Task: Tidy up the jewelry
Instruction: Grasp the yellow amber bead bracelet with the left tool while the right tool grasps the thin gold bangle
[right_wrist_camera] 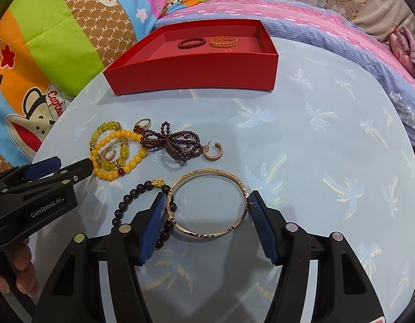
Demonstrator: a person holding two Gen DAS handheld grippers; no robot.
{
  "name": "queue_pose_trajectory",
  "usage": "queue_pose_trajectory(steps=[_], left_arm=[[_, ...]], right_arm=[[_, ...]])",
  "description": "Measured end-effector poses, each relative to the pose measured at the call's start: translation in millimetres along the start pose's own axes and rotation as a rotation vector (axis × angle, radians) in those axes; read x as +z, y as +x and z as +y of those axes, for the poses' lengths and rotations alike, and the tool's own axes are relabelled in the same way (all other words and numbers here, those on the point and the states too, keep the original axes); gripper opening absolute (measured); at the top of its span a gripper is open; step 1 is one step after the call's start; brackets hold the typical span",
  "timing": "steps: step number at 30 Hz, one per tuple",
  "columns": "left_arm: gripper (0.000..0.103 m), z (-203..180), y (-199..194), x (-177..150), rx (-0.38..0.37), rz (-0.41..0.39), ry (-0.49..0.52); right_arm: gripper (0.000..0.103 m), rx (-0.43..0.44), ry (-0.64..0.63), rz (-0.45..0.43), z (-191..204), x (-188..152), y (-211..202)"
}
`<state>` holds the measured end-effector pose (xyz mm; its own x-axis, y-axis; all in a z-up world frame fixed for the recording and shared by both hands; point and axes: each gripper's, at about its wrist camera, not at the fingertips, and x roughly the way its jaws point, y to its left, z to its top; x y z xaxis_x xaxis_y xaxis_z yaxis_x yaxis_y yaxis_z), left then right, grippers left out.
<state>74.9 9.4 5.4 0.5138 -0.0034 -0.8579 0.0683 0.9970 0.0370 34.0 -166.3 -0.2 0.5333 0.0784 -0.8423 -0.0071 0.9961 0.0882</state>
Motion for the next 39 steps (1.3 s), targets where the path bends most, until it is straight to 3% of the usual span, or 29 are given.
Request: queue_pose_trajectory(steps=[14, 31, 33, 39], left_arm=[[0.060, 1, 1, 0, 0.002, 0.000, -0.001], [0.059, 2, 1, 10, -0.060, -0.014, -0.033], [0.057, -1, 5, 13, -0.060, -0.013, -0.024], [0.031, -10, 16, 15, -0.105, 0.009, 0.013]], right_arm=[[0.060, -0.002, 0.014, -0.014, -2, 3, -5], [0.060, 0.000, 0.024, -0.019, 0, 7, -8], [0.060, 0.000, 0.024, -0.016, -1, 7, -7], [0.060, -0.007, 0.009, -0.013, 1, 8, -6]])
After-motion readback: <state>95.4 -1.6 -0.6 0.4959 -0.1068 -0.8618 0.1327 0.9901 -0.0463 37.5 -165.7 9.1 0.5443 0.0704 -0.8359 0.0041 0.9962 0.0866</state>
